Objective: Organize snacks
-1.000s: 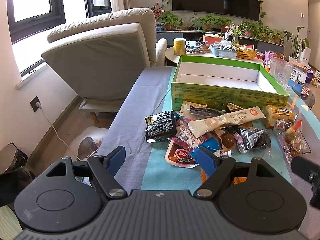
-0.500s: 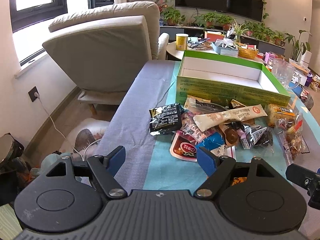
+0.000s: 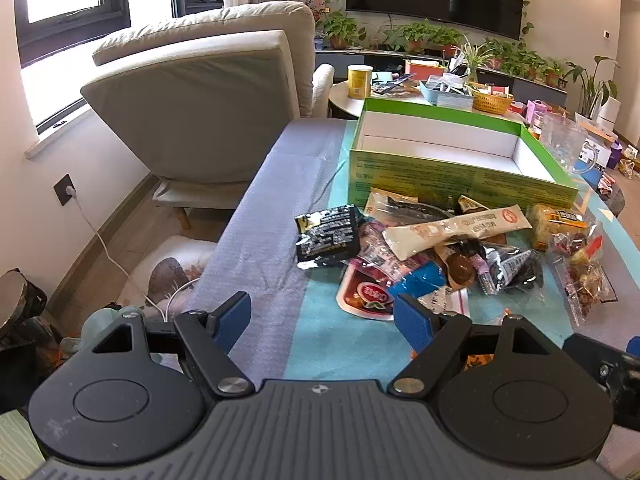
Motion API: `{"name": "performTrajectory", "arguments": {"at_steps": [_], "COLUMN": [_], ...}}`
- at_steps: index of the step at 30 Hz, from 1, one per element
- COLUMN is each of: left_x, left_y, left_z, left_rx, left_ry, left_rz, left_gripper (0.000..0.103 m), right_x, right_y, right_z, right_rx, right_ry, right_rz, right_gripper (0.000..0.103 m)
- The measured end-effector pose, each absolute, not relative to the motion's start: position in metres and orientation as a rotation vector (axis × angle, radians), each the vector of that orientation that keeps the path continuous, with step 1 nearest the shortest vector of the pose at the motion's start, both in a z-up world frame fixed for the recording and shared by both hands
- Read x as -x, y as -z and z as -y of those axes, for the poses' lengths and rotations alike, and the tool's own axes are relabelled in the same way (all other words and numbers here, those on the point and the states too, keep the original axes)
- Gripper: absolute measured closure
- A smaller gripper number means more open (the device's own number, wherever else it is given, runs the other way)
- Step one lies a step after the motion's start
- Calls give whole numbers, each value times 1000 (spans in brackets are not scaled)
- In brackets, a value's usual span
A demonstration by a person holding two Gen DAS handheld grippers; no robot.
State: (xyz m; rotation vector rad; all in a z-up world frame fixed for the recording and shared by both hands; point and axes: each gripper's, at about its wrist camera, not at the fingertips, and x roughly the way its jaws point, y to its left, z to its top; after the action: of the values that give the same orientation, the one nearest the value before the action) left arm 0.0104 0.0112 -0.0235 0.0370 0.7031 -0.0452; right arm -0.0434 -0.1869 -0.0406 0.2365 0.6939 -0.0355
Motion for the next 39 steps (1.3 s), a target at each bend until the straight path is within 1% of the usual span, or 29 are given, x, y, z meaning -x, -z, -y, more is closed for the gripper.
{"name": "performTrajectory", "arguments": {"at_steps": [7, 19, 30, 39], "left_x": [-17, -20, -24, -31], "left_y": [14, 17, 19, 21], "left_z": [-33, -29, -37, -46], "left_rx": [23, -8, 0, 4], "left_ry": [3, 13, -9, -35], "left_rz": [-678, -694, -701, -699], "left_gripper": [26, 26, 26, 26], "right_x": [44, 39, 24, 5], "right_y": [39, 41, 50, 63], "right_z": [176, 158, 128, 115], "right_rx": [-201, -166, -68, -78], "right_ry": [-9, -82, -156, -149], "right_rz": [-692, -714, -767, -834], "right_gripper": [59, 59, 59, 59]}}
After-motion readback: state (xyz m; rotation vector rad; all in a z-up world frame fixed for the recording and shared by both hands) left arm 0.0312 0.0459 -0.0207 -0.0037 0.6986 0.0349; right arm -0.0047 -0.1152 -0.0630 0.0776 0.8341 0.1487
